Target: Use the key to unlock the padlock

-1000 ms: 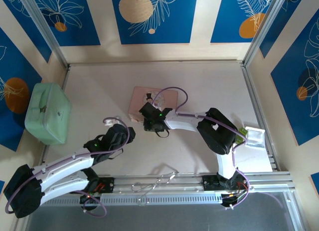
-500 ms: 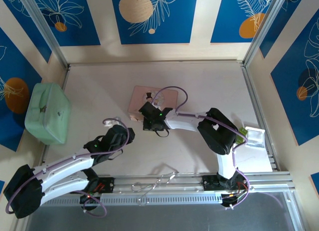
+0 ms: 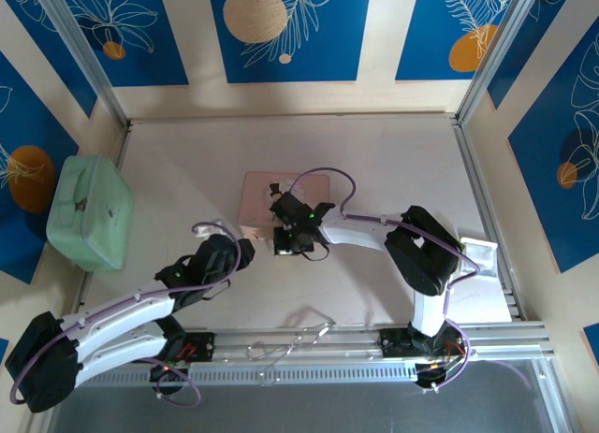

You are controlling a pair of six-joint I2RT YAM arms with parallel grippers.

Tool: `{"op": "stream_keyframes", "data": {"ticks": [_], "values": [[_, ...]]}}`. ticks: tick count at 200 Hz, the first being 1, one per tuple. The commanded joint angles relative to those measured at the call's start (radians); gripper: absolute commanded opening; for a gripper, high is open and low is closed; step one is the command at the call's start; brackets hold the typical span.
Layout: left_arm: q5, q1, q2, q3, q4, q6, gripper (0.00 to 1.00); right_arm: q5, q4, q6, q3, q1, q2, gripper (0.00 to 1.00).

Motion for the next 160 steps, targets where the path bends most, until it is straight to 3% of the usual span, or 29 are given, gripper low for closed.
{"op": "stream_keyframes", "data": {"ticks": [1,60,160], "values": [[0.088,0.014,0.025,-0.032,0.142,-0.010,0.48,-0.201,-0.053,-0.068,0.016,-0.021,-0.027,0.00],[0.181,0.013,0.157,-0.108,0.459,-0.053,0.51,-0.447,0.015,-0.096,-0.044,-0.104,-0.031,0.00],[0.205,0.028,0.253,-0.168,0.670,-0.081,0.66,-0.520,0.056,-0.115,-0.080,-0.131,-0.002,0.00]]}}
